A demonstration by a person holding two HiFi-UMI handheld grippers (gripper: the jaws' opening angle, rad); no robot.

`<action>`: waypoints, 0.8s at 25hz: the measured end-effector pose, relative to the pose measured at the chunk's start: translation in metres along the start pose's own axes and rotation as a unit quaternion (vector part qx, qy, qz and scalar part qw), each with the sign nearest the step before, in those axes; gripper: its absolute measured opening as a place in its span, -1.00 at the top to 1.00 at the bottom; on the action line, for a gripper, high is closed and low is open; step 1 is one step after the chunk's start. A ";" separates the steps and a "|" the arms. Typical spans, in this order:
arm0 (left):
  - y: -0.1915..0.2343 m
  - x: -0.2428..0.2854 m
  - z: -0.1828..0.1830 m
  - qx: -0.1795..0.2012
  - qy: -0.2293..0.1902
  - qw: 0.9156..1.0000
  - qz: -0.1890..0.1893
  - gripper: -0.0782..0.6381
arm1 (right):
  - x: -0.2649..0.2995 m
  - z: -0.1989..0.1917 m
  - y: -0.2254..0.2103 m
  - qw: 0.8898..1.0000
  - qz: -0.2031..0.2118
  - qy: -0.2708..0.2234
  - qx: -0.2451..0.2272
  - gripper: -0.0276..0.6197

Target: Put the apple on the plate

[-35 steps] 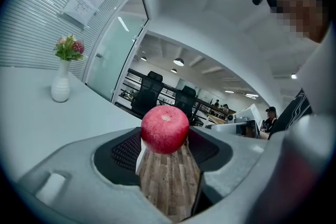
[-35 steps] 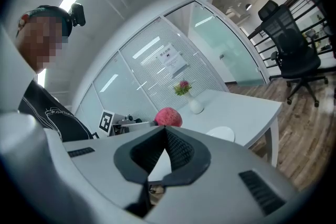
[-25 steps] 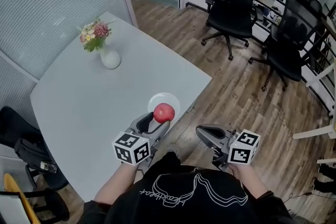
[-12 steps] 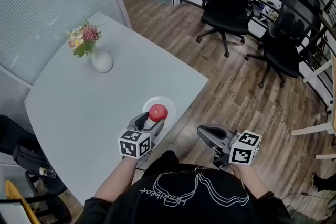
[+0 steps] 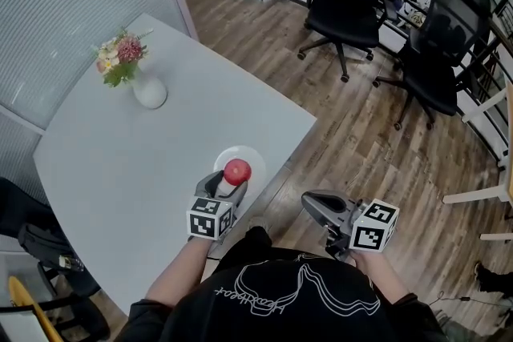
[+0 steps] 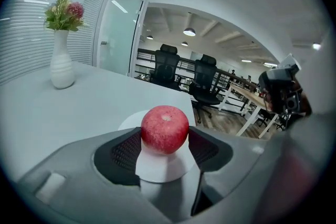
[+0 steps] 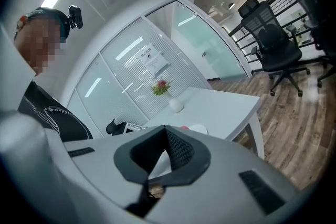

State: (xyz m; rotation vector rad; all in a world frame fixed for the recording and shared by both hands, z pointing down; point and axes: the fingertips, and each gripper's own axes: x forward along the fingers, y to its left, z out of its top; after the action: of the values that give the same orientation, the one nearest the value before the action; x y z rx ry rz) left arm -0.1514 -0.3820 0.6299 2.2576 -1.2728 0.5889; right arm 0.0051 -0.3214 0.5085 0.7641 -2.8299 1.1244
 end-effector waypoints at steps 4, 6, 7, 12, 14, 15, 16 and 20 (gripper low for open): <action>0.002 0.005 -0.003 0.011 0.003 1.000 0.010 -0.02 | -0.002 -0.002 -0.001 1.000 -0.005 0.003 -0.002 0.89; 0.003 0.006 -0.003 0.018 0.000 1.000 0.015 -0.02 | -0.004 -0.004 -0.001 1.000 -0.006 0.004 0.000 0.89; 0.003 0.007 -0.003 0.023 -0.001 1.000 0.018 -0.02 | -0.005 -0.005 -0.001 1.000 -0.007 0.004 0.001 0.89; 0.000 0.010 -0.003 0.053 0.000 0.998 0.028 -0.02 | -0.011 -0.006 -0.003 1.000 -0.012 0.003 0.003 0.89; -0.001 0.012 -0.004 0.062 0.003 0.998 0.033 -0.02 | -0.013 -0.007 -0.003 1.000 -0.011 0.004 0.001 0.89; -0.001 0.013 -0.005 0.062 0.004 0.997 0.035 -0.02 | -0.013 -0.008 -0.002 1.000 -0.012 0.006 0.000 0.89; -0.001 0.013 -0.005 0.060 0.004 0.997 0.037 -0.02 | -0.014 -0.008 -0.002 1.000 -0.012 0.007 -0.002 0.89; -0.002 0.014 -0.007 0.067 0.009 0.997 0.040 -0.07 | -0.019 -0.008 0.001 1.000 -0.013 0.008 -0.010 0.89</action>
State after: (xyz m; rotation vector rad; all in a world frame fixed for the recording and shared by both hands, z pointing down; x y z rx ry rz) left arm -0.1443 -0.3863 0.6426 2.3114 -1.3571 0.7421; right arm 0.0202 -0.3072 0.5101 0.7838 -2.8050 1.0927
